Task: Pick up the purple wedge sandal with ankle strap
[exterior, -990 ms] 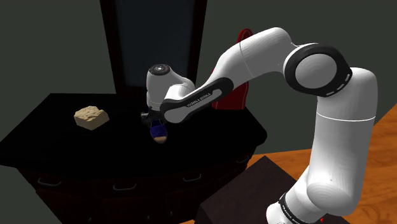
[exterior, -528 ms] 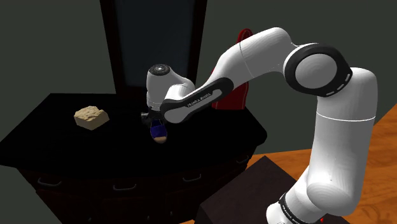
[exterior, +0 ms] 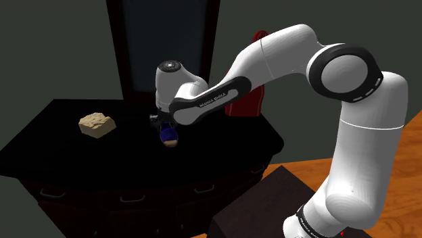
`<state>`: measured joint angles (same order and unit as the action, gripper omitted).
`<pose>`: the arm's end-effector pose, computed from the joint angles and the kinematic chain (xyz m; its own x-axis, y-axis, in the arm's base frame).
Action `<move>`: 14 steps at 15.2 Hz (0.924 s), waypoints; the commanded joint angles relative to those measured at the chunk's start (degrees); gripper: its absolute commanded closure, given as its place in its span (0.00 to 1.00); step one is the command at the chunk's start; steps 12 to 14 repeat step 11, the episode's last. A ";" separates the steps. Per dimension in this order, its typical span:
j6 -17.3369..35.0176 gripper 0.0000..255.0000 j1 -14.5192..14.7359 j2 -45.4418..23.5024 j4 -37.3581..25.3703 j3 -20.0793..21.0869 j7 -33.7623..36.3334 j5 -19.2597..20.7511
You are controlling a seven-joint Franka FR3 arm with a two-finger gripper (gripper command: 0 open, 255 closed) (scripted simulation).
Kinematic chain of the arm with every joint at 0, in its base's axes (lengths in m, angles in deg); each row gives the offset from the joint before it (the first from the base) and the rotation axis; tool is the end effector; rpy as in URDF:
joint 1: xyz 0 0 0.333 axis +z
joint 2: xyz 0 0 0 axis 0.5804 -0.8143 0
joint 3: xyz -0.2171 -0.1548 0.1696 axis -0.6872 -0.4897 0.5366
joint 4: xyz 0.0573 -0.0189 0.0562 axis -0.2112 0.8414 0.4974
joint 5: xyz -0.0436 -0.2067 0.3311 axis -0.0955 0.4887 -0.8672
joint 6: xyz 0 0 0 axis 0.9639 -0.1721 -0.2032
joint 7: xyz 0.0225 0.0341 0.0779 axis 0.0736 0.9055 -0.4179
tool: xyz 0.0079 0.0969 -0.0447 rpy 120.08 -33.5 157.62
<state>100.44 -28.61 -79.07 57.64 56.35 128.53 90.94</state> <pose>0.5819 0.2766 0.3368 0.9063 -0.3126 0.2846 -0.3233 -0.9462 -0.0096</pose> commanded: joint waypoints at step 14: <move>-5.84 1.00 -0.93 3.98 -2.52 1.56 -3.45 -3.71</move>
